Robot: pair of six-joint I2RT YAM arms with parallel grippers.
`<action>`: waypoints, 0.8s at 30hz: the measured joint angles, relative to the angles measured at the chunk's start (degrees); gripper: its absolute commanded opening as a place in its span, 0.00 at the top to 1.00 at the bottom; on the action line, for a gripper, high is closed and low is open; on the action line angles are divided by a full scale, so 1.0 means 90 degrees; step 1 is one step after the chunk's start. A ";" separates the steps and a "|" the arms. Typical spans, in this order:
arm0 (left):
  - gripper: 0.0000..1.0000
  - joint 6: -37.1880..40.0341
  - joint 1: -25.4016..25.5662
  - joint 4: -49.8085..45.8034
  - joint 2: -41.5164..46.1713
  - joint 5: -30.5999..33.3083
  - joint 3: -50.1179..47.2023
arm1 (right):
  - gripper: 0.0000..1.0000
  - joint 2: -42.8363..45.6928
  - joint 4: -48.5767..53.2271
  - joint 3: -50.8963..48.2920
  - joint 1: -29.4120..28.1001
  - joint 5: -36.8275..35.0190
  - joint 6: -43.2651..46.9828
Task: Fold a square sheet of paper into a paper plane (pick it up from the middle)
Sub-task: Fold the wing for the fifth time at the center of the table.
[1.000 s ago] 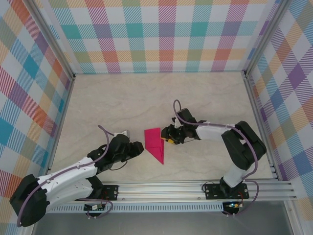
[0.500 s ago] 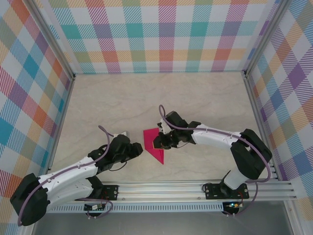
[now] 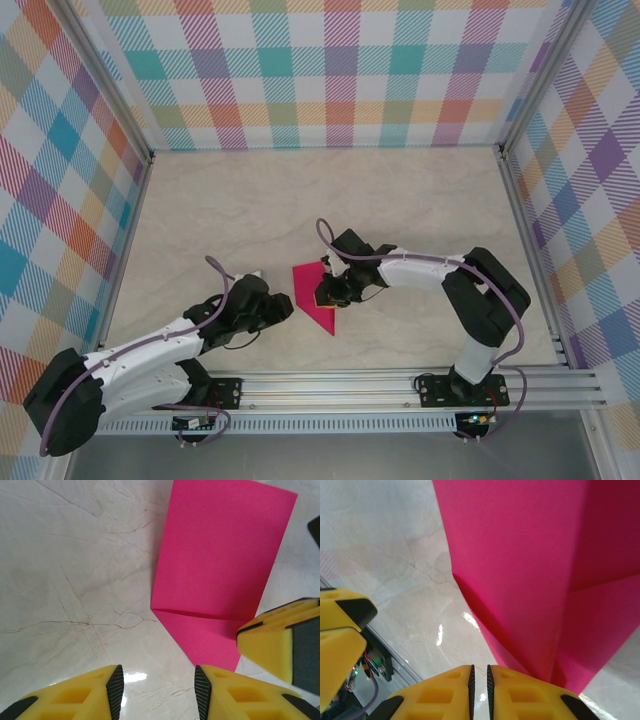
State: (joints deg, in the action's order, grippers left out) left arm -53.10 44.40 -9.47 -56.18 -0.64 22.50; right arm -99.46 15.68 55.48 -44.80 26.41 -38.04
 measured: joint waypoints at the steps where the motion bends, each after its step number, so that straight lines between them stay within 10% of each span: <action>1: 0.56 0.0002 0.0000 0.0036 -0.0107 -0.0036 0.0032 | 0.81 0.0000 -0.0095 -0.0061 0.0063 0.0032 -0.0002; 24: 0.51 -0.0148 0.0000 0.0809 -0.2290 -0.0338 0.1061 | 0.80 -0.0165 -0.1770 -0.1324 0.0838 0.0967 -0.0199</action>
State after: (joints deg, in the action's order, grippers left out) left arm -54.43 44.40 -2.20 -76.79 -3.68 32.05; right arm -100.95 -0.25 43.57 -37.26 35.11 -39.83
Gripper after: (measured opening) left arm 0.484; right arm 0.204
